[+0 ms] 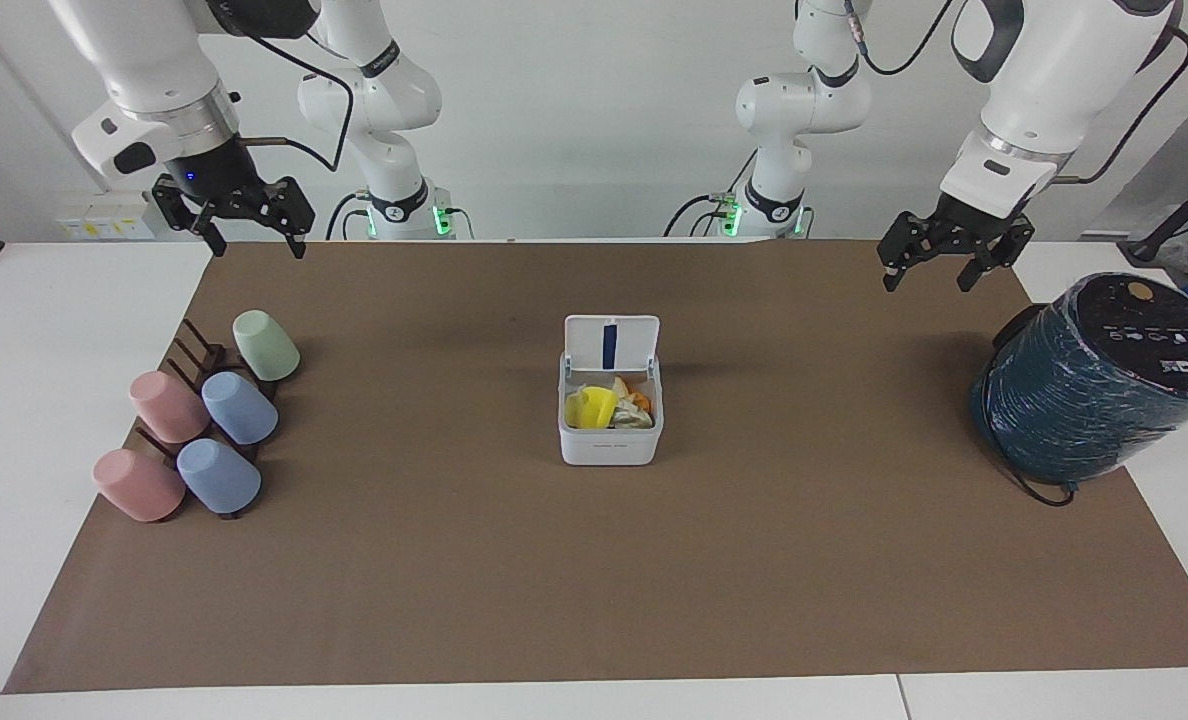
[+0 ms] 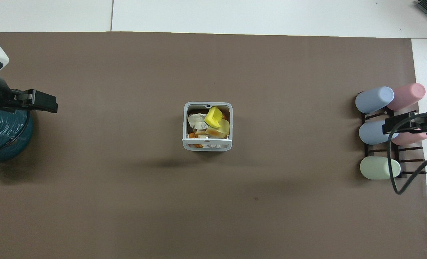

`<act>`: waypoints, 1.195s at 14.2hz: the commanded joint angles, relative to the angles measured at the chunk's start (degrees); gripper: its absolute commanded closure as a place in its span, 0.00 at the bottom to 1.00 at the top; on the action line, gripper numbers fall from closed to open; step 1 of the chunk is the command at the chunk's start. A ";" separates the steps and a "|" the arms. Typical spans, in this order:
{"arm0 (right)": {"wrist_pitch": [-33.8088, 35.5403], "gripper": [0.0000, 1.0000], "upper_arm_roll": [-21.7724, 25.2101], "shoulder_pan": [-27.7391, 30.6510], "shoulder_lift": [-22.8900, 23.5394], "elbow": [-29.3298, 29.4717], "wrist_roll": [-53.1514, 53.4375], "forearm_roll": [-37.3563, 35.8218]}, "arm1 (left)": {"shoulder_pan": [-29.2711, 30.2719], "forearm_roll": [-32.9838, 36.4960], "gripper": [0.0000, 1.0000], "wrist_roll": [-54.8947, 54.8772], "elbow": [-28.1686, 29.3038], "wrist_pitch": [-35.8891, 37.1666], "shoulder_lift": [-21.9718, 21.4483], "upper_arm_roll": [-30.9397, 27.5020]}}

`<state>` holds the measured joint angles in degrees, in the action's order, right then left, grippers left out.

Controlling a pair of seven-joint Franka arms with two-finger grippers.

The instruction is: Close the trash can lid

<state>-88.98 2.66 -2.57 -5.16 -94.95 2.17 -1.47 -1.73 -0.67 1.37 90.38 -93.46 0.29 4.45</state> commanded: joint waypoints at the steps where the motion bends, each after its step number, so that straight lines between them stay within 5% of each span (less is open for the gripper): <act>1: 0.12 0.00 -0.46 0.55 -1.17 -1.12 0.91 0.59 | 0.15 0.93 0.20 -1.02 2.26 -0.67 -1.78 -0.05; 3: 0.21 0.00 -0.46 0.55 -1.17 -1.12 0.91 0.59 | 0.06 0.93 0.00 -0.84 2.52 -1.28 -1.78 0.04; 13: 0.21 0.00 -0.46 0.55 -1.17 -1.12 0.91 0.59 | -0.55 0.93 0.00 1.17 2.34 -1.81 -1.69 0.65; 17: 0.21 0.00 -0.46 0.55 -1.17 -1.12 0.91 0.59 | -8.18 0.84 0.00 10.55 4.62 -2.07 -2.83 0.83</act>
<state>-88.98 2.66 -2.57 -5.16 -94.95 2.17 -1.47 -6.02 -0.68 6.95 91.16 -93.91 0.14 5.70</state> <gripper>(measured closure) 0.000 0.000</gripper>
